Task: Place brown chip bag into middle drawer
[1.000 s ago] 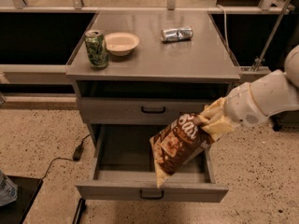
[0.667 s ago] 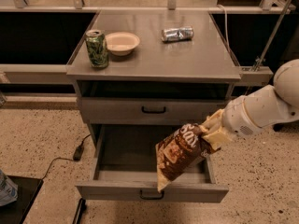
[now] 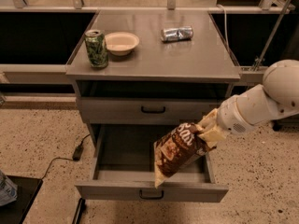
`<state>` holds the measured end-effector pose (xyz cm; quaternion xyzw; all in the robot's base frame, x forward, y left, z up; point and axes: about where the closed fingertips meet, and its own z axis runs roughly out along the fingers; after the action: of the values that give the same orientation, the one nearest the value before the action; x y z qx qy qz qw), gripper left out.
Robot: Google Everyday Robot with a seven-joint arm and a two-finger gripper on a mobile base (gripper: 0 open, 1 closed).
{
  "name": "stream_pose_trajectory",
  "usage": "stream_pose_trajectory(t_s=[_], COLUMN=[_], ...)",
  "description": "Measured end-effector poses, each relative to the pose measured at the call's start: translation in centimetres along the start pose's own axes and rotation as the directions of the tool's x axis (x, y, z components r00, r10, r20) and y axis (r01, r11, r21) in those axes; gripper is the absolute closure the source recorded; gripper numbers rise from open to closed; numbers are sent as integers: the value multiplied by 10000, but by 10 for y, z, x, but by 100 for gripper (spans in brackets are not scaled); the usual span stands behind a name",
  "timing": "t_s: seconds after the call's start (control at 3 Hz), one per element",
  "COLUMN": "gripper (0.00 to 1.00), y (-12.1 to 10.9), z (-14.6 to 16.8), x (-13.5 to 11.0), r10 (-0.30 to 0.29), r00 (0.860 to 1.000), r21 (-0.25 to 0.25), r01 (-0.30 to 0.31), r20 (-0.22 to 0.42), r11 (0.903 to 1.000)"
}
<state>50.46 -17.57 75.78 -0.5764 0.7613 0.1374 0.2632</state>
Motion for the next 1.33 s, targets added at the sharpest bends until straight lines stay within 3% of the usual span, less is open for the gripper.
stream_pose_trajectory(t_s=[0.33, 0.67, 1.0, 1.33], gripper=[100, 100, 100, 100], y=[-27, -66, -68, -68], z=[33, 60, 60, 61], x=[6, 17, 16, 16], r10=[204, 1080, 1423, 1412], r00=[9970, 9878, 9843, 9845], r21=[506, 1498, 1615, 1602], r01=[-167, -907, -1244, -1235], r20=[-748, -1120, -1041, -1040], r11=[9986, 9845, 9790, 9793])
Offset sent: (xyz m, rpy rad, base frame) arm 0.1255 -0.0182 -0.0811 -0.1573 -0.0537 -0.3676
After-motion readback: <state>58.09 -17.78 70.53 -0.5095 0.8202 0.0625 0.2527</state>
